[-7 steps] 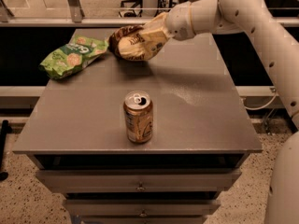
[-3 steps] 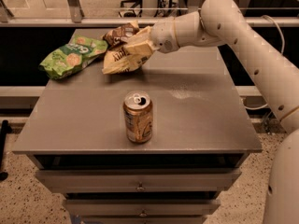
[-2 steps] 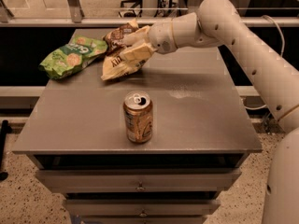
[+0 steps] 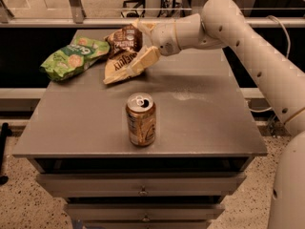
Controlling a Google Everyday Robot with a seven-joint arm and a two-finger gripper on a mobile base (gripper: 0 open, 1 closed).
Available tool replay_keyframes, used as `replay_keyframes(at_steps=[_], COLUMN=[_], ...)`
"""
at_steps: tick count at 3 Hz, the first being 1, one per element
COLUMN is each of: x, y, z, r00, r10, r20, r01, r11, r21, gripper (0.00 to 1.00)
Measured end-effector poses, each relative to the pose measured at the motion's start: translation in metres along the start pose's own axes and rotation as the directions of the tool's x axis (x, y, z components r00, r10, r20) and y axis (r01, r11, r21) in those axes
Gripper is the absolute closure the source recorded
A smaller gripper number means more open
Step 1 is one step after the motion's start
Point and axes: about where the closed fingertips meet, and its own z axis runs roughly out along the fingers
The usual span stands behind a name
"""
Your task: Move brown chip bag near green rice chip bag
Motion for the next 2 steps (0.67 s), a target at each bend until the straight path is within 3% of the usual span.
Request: replay_keyframes(at_steps=[1,2], x=[0.008,0.017], y=[-0.028,-0.072], z=[-0.043,-0.133], r00=[0.997,0.989], r10=[-0.023,-0.031], r20=[-0.069,-0.143], r01=[0.031,0.074], r11=[0.9934,0.9498], r21=[0.111,0.304], gripper=[0.0,0.0])
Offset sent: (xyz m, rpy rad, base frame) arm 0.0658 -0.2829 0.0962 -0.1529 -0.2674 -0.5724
